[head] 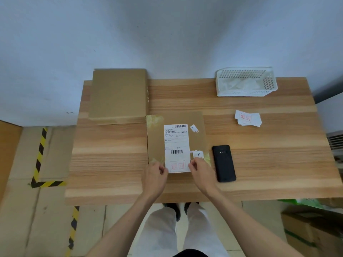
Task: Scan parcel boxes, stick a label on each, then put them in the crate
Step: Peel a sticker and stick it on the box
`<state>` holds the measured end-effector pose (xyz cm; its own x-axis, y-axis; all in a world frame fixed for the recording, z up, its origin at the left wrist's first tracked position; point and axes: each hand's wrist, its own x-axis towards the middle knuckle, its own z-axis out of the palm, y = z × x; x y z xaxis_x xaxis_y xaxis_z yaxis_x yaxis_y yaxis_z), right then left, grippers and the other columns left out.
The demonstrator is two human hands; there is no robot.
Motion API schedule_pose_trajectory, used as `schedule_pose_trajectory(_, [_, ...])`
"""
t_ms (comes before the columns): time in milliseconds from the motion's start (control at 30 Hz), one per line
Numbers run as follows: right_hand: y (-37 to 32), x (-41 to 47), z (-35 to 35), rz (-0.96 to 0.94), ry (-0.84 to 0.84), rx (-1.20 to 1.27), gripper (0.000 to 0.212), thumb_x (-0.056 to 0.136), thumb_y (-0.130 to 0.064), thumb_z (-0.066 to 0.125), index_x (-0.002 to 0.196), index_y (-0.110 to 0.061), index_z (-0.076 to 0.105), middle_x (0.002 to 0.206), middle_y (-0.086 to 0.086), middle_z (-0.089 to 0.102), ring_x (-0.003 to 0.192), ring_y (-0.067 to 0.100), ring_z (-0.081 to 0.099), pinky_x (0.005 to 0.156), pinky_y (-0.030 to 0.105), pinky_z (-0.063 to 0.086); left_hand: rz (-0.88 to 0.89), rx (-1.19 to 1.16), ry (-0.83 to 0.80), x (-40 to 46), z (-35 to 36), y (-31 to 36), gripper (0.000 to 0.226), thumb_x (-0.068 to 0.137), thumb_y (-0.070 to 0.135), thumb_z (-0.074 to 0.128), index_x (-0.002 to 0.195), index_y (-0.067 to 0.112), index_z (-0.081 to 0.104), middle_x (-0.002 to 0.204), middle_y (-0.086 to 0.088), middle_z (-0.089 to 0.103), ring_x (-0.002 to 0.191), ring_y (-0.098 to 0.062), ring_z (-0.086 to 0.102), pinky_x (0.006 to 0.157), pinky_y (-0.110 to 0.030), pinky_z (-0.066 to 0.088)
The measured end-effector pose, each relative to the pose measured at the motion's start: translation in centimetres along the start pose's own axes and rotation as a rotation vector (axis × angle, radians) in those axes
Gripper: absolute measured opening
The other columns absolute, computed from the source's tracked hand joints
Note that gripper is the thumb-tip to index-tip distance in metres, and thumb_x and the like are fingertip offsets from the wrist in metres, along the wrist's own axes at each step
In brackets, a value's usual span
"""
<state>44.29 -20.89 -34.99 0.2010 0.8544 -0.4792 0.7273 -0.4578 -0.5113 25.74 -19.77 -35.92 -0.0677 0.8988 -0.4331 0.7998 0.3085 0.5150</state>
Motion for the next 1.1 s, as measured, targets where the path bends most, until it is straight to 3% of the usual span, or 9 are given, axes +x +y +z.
schedule_pose_trajectory(133, [-0.2,0.0,0.3,0.002,0.005,-0.057,0.02,0.104,-0.027,0.047,0.087,-0.018,0.053,0.092,-0.006,0.059,0.077,0.016,0.055,0.066,0.035,0.041,-0.003,0.032,-0.003,0.3,0.2,-0.2,0.027,0.088,0.028,0.063,0.062,0.025,0.056,0.073,0.008,0.057,0.074,-0.017,0.055,0.065,-0.035,0.04])
schedule_pose_trajectory(333, [-0.6,0.1,0.5,0.048,0.04,-0.107,0.019,0.101,-0.027,0.051,0.086,-0.018,0.045,0.086,-0.004,0.054,0.074,0.019,0.053,0.058,0.033,0.033,-0.048,0.0,-0.013,0.3,-0.8,0.1,0.019,0.087,0.031,0.068,0.076,0.023,0.055,0.077,0.011,0.059,0.079,-0.017,0.056,0.073,-0.036,0.043])
schedule_pose_trajectory(400, [-0.6,0.2,0.4,0.066,0.059,-0.084,0.022,0.098,-0.032,0.057,0.088,-0.017,0.044,0.084,-0.005,0.053,0.073,0.018,0.053,0.057,0.032,0.033,-0.05,0.059,-0.023,0.7,-0.9,0.4,0.026,0.085,0.044,0.066,0.075,0.024,0.055,0.077,0.01,0.06,0.079,-0.019,0.057,0.078,-0.036,0.044])
schedule_pose_trajectory(467, [-0.9,0.5,0.5,0.079,0.061,-0.103,0.031,0.096,-0.044,0.059,0.092,-0.017,0.045,0.086,-0.005,0.054,0.072,0.016,0.053,0.057,0.03,0.033,-0.073,0.159,-0.048,1.2,-1.0,1.0,0.046,0.083,0.068,0.06,0.074,0.022,0.056,0.075,0.008,0.061,0.077,-0.02,0.058,0.081,-0.037,0.046])
schedule_pose_trajectory(567, [-1.6,1.3,1.1,0.102,0.06,-0.167,0.05,0.093,-0.06,0.057,0.106,-0.013,0.05,0.099,-0.002,0.058,0.083,0.021,0.061,0.063,0.033,0.04,-0.103,0.278,-0.059,2.3,-0.8,1.7,0.068,0.079,0.086,0.048,0.065,0.02,0.055,0.064,0.005,0.06,0.066,-0.021,0.059,0.074,-0.035,0.046])
schedule_pose_trajectory(700, [-1.6,2.2,1.9,0.161,0.053,-0.196,0.059,0.089,-0.066,0.058,0.112,-0.012,0.052,0.107,0.002,0.061,0.092,0.024,0.065,0.069,0.036,0.048,-0.137,0.276,-0.065,2.9,-1.0,1.9,0.067,0.082,0.082,0.052,0.066,0.017,0.061,0.061,0.005,0.06,0.06,-0.018,0.057,0.076,-0.035,0.047])
schedule_pose_trajectory(833, [-0.9,2.1,0.8,0.19,0.077,-0.09,0.041,0.093,-0.055,0.061,0.092,-0.015,0.052,0.091,-0.003,0.06,0.08,0.02,0.061,0.063,0.033,0.038,-0.169,0.123,-0.11,3.4,-1.9,1.2,0.059,0.085,0.067,0.065,0.059,0.014,0.056,0.055,0.003,0.056,0.053,-0.018,0.053,0.055,-0.031,0.036])
schedule_pose_trajectory(933, [0.4,1.7,-0.1,0.194,0.098,-0.001,0.033,0.096,-0.043,0.06,0.079,-0.018,0.047,0.079,-0.004,0.059,0.072,0.02,0.058,0.058,0.03,0.034,-0.142,0.019,-0.117,3.7,-2.0,0.0,0.056,0.087,0.057,0.069,0.064,0.006,0.065,0.063,-0.005,0.065,0.064,-0.026,0.062,0.055,-0.034,0.043])
schedule_pose_trajectory(1100, [0.3,0.5,-0.2,0.118,0.052,-0.15,0.054,0.085,-0.068,0.061,0.097,-0.016,0.049,0.098,-0.005,0.054,0.078,0.016,0.054,0.063,0.031,0.037,-0.063,0.069,-0.096,2.0,-1.3,0.4,0.057,0.076,0.069,0.073,0.081,0.014,0.057,0.076,0.002,0.063,0.073,-0.018,0.059,0.058,-0.034,0.037])
